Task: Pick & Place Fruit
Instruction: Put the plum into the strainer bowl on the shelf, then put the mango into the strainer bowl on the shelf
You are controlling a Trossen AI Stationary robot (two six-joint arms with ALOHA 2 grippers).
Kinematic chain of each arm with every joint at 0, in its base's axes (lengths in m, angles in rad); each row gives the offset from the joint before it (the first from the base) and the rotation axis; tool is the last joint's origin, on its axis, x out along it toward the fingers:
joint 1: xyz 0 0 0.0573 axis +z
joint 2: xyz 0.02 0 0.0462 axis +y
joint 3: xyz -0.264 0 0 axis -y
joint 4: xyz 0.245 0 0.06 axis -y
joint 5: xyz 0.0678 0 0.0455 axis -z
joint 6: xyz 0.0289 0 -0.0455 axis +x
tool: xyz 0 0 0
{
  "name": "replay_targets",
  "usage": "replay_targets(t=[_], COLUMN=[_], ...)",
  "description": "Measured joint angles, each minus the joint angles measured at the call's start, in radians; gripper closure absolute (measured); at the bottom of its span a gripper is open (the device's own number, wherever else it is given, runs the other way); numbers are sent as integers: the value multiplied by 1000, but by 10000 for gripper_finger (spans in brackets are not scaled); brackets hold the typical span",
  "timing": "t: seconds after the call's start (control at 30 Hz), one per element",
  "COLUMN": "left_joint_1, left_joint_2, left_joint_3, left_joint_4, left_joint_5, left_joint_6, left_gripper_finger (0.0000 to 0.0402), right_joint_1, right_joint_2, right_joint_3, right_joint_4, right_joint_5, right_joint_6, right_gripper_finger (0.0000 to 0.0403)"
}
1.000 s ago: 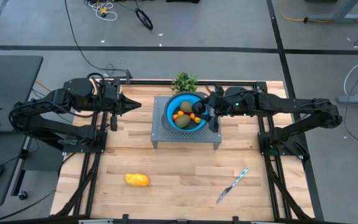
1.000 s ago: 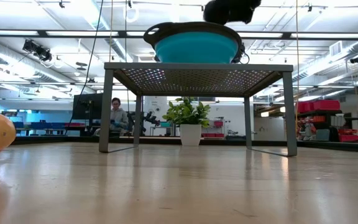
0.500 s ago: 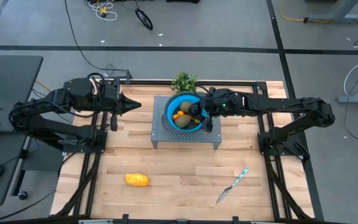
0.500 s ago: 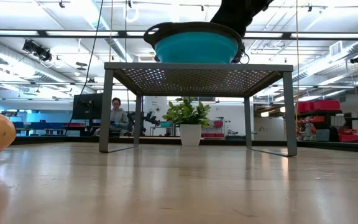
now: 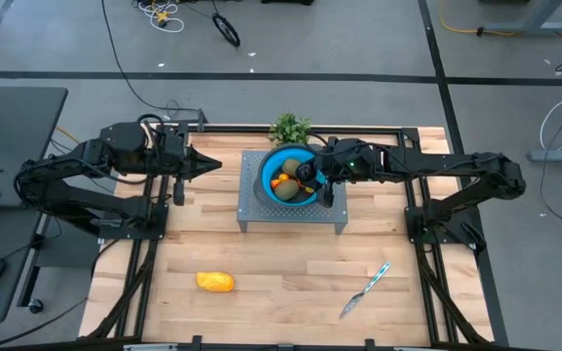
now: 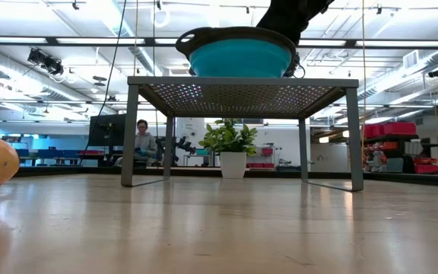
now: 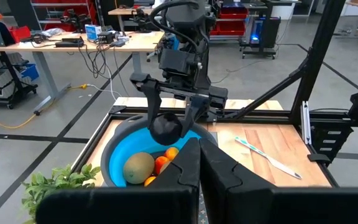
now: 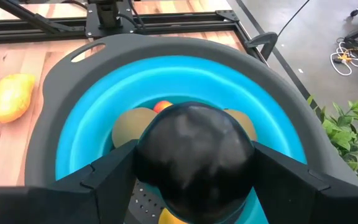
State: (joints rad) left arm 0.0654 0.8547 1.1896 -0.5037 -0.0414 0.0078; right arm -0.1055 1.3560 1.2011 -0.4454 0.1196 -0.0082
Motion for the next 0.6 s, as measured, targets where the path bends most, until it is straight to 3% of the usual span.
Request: replay_targets(t=[0.37,0.6], left_joint_1=[0,0], left_joint_2=[0,0], left_joint_3=[0,0], left_joint_4=[0,0], left_joint_5=[0,0], left_joint_6=[0,-1], left_gripper_finger=[397,397], right_joint_1=[0,0], right_joint_2=[0,0], right_joint_3=[0,0], right_joint_4=[0,0], right_joint_5=[0,0], right_joint_6=[27,27], right_gripper_finger=[65,61])
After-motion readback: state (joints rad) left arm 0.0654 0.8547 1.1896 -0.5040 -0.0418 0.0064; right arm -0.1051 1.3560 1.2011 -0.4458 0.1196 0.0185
